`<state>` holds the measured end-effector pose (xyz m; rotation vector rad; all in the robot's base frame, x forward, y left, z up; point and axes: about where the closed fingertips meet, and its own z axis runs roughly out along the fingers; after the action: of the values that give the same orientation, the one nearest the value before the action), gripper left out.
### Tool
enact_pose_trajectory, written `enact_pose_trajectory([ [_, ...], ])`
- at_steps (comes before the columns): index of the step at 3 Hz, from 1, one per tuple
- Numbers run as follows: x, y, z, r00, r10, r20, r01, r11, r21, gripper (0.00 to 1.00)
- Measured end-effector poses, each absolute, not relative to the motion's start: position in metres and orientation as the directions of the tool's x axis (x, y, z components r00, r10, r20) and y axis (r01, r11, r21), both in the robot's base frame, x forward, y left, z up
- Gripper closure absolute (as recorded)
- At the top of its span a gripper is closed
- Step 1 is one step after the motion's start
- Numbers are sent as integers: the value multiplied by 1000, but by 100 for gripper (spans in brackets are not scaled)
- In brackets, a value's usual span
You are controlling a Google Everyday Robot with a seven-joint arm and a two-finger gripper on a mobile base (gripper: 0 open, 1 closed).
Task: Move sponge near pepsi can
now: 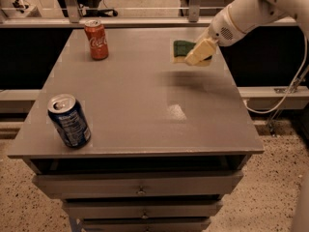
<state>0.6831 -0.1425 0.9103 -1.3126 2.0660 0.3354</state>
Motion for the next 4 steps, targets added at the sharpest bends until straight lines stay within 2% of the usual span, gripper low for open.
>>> enact_pose_trajectory([
  [1,622,-129,925,-217,-741,-636,-911,387,-141,100],
  [2,622,-129,925,-216,-741,-636,-911,387,-141,100],
  [4,539,-61,898,-45,-792,-608,-989,121,-86,100],
])
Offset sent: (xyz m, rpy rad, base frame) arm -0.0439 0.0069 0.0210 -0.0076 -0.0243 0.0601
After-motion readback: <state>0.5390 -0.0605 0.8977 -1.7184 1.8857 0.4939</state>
